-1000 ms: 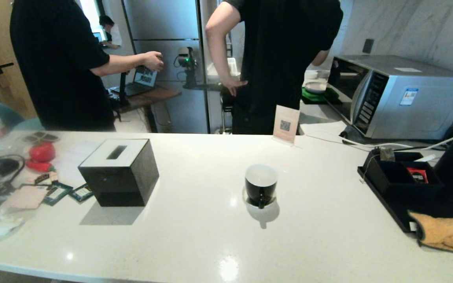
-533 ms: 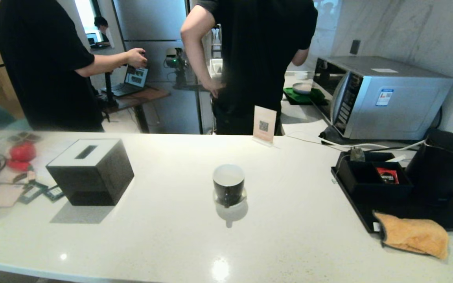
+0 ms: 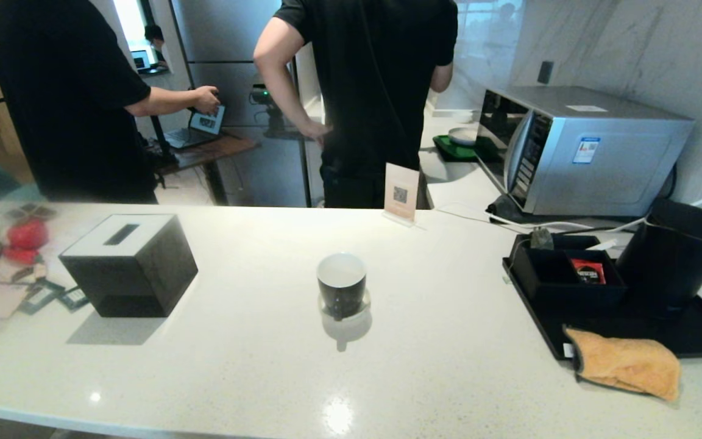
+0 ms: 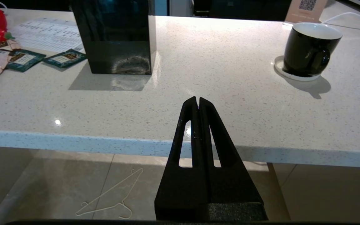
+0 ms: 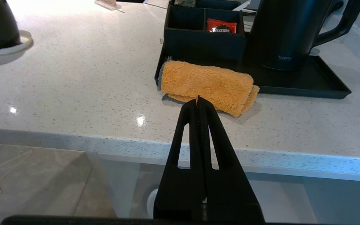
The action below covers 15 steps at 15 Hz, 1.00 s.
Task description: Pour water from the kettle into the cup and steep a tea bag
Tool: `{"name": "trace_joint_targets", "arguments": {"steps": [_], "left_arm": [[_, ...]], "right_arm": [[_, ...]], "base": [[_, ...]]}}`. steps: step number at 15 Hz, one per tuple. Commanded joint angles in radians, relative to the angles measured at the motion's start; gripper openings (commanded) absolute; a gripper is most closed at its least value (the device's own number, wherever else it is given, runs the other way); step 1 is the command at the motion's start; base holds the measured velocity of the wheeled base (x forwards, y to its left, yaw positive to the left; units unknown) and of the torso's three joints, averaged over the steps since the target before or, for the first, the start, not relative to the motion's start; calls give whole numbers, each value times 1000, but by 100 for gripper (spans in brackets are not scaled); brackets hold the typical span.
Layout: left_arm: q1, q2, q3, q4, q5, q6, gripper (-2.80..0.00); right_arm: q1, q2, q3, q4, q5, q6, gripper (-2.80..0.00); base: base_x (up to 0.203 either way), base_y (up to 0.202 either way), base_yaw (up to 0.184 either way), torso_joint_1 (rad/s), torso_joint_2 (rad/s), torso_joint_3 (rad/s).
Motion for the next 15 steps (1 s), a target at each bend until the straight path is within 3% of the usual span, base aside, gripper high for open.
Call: {"name": "trace_joint_targets", "arguments": {"steps": [1, 7, 12, 14, 15], "left_arm": [[0, 1, 0, 0, -1, 0, -280], [0, 1, 0, 0, -1, 0, -280], [0, 1, 0, 0, -1, 0, -280], [0, 1, 0, 0, 0, -1, -280], [0, 0, 0, 0, -1, 0, -280]], "right_arm": [[1, 0, 0, -1, 0, -27, -280], [1, 0, 1, -45, -39, -2, -280], [-10, 167, -131, -40, -74, 3, -280], [-65, 290, -196, -41, -132, 6, -280], [-144, 341, -228, -39, -151, 14, -280]], "base": [[0, 0, 0, 0, 0, 0], [0, 0, 0, 0, 0, 0], [0, 0, 0, 0, 0, 0], [0, 0, 0, 0, 0, 0], [0, 0, 0, 0, 0, 0]]}}
